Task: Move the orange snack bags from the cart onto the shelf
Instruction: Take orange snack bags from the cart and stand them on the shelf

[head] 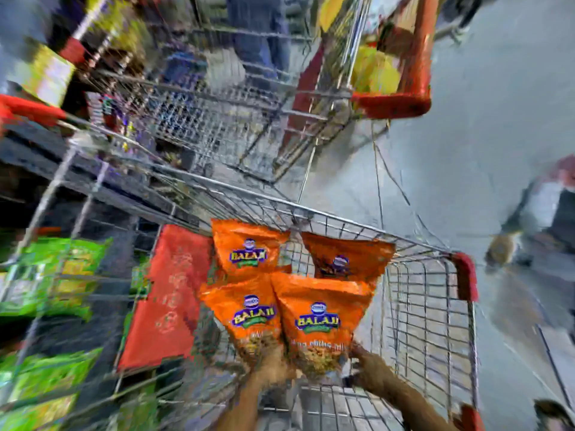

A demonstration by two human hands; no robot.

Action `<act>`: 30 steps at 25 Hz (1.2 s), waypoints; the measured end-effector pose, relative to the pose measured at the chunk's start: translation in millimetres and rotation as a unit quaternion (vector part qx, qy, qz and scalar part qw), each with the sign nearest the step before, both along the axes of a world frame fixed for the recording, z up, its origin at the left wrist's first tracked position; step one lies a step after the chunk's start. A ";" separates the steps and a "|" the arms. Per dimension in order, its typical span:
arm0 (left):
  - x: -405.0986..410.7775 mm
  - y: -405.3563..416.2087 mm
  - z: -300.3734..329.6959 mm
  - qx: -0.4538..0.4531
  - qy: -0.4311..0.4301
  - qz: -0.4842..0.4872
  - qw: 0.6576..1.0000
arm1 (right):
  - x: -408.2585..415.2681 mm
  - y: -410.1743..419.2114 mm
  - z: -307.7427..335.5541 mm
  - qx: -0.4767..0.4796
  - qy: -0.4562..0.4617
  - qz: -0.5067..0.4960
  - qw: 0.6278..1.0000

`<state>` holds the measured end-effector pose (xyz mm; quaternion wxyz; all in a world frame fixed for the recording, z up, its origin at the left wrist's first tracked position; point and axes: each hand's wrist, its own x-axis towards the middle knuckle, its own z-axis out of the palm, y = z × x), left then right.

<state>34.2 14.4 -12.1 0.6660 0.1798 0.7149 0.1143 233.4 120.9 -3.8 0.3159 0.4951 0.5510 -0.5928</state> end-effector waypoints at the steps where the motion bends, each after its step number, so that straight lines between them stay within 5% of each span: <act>1: 2.2 -2.5 -1.4 -0.009 0.006 -0.006 1.000 | 9.2 -1.1 -15.4 0.005 0.000 -0.019 1.000; 11: 5.7 -17.6 -21.8 -0.021 0.025 0.010 0.999 | 5.5 6.2 -38.1 -0.077 0.031 -0.104 0.991; 16: -20.0 -13.2 25.1 0.094 0.031 0.002 0.995 | 1.2 1.3 10.3 -0.060 0.104 -0.129 0.984; 20: -47.0 -27.3 72.4 0.198 0.088 0.087 0.972 | -27.1 -11.7 62.1 0.033 0.205 -0.215 0.954; 25: -86.4 -74.1 196.7 0.312 0.198 0.238 0.898 | -108.5 -33.5 165.2 0.128 0.373 -0.196 0.898; 30: -129.7 -169.4 359.2 0.427 0.323 0.389 0.749 | -223.3 -97.7 315.6 0.087 0.578 -0.069 0.809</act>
